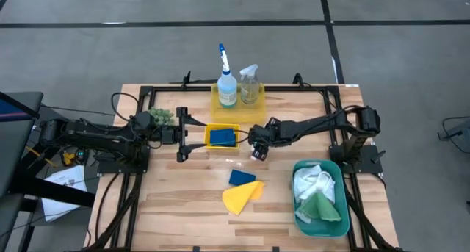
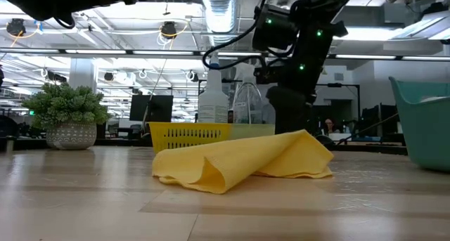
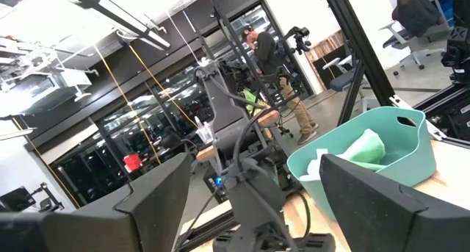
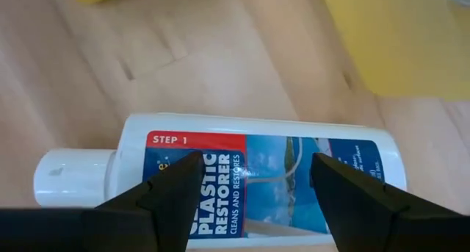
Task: Pick & Place Kitchen Items
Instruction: Put the plastic restorer bottle into the top yellow bin
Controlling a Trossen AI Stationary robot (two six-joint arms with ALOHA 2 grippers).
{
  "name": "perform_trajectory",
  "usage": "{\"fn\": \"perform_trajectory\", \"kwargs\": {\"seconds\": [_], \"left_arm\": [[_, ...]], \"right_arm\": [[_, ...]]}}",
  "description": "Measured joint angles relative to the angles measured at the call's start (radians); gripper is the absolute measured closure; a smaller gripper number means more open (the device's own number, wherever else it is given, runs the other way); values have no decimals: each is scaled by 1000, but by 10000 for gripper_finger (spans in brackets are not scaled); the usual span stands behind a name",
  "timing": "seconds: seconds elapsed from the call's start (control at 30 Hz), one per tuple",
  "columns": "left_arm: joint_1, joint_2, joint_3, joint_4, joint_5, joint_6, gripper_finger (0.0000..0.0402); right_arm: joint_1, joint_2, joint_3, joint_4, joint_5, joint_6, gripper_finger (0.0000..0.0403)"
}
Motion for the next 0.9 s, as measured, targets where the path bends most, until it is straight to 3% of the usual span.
{"fn": "perform_trajectory", "kwargs": {"seconds": [0.33, 0.63, 0.9], "left_arm": [[0, 0, 0, -3, 0, 0, 103], [0, 0, 0, -10, 0, 0, 103], [0, 0, 0, -10, 0, 0, 103]], "right_arm": [[70, 1, 81, -68, 15, -64, 155], [188, -2, 96, -66, 31, -326, 155], [273, -3, 94, -135, 37, -395, 155]]}}
